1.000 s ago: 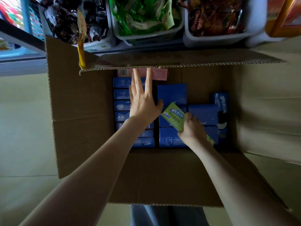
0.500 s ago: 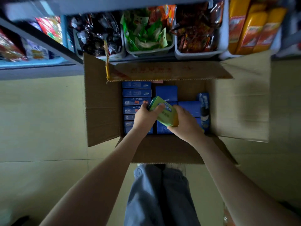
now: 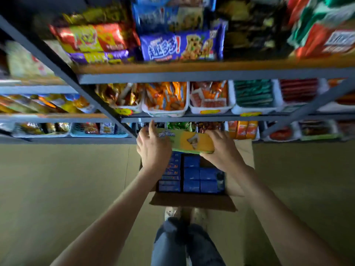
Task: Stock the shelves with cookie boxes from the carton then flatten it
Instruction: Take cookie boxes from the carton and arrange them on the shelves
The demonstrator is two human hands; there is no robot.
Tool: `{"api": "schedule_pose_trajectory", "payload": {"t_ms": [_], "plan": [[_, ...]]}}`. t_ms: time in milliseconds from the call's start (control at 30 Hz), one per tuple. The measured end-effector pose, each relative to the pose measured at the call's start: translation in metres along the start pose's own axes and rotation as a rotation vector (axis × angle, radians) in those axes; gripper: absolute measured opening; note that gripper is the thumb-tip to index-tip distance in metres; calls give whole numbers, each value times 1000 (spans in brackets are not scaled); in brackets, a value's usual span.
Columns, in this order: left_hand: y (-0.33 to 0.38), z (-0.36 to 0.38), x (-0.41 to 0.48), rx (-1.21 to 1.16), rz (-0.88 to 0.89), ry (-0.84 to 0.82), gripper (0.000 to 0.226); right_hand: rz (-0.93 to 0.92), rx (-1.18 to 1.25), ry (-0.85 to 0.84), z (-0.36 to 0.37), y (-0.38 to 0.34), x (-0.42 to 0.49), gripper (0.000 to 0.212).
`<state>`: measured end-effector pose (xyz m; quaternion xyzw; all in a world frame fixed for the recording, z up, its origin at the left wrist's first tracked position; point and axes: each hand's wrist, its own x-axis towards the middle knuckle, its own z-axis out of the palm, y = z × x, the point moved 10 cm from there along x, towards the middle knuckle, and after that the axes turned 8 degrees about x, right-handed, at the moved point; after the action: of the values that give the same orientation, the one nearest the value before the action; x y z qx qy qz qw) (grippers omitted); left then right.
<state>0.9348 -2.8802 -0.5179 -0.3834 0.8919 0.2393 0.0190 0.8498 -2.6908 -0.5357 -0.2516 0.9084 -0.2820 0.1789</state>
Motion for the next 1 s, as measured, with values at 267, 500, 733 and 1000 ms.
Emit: {"api": "schedule_pose_trajectory", "payload": {"t_ms": [267,500,733,1000], "plan": [[146,-130,-45,473,681,182,79,-253,-43,148,-146,-132,12,71],[197,-246,-48,443,756,488,69,-530,60,338,-247,-210,-2,66],[215,-361,-58,310,813,805,72,-596,448,480,-326,-265,-3,103],[225,-481,-63,264,955,1140,79,-660,826,512,-389,-352,10,77]]}}
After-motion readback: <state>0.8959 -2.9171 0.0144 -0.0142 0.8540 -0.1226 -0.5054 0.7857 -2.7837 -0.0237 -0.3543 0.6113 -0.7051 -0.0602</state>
